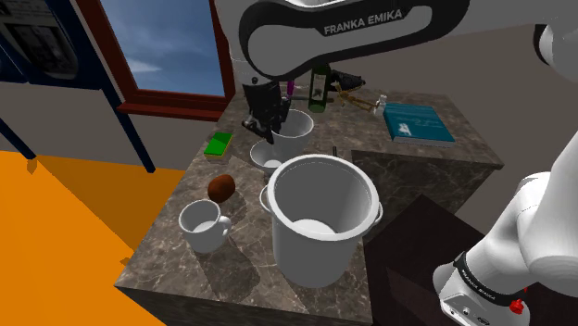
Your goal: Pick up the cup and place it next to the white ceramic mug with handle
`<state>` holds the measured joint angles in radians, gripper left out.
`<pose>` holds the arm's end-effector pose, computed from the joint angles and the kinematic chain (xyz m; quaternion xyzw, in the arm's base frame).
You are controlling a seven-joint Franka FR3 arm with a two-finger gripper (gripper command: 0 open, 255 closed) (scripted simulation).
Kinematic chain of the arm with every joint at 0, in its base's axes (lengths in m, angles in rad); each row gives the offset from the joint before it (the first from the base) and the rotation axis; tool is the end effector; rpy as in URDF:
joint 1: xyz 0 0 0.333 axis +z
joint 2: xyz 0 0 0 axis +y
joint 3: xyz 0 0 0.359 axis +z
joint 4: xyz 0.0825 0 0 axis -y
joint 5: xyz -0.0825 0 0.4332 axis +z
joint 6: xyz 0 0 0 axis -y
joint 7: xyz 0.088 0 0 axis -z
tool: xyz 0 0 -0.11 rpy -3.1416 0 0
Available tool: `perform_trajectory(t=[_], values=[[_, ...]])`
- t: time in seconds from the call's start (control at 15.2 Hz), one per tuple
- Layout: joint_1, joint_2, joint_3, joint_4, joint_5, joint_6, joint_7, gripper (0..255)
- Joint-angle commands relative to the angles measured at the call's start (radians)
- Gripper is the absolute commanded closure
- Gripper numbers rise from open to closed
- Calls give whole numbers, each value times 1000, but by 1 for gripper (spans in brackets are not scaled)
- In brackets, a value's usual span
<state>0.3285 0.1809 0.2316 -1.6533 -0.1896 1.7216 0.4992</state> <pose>0.5742 0.3267 0.5228 0.9948 0.0488 -0.0097 0.0891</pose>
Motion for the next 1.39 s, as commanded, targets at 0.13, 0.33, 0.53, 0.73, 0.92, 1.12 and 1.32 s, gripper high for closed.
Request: perform_trajectory(t=[0.13,0.33,0.53,0.73,0.92,1.12,1.32], values=[[-1,4,-1,-48,-3,52,8,255],[-2,10,-2,-80,-6,90,15,255],[-2,18,-3,-110,-10,127,21,255],[-3,28,-4,-137,-14,163,28,255],[-3,40,-5,-162,-20,199,36,255],[-2,53,-7,-186,-26,235,43,255],[-2,69,-8,-206,-32,270,51,255]])
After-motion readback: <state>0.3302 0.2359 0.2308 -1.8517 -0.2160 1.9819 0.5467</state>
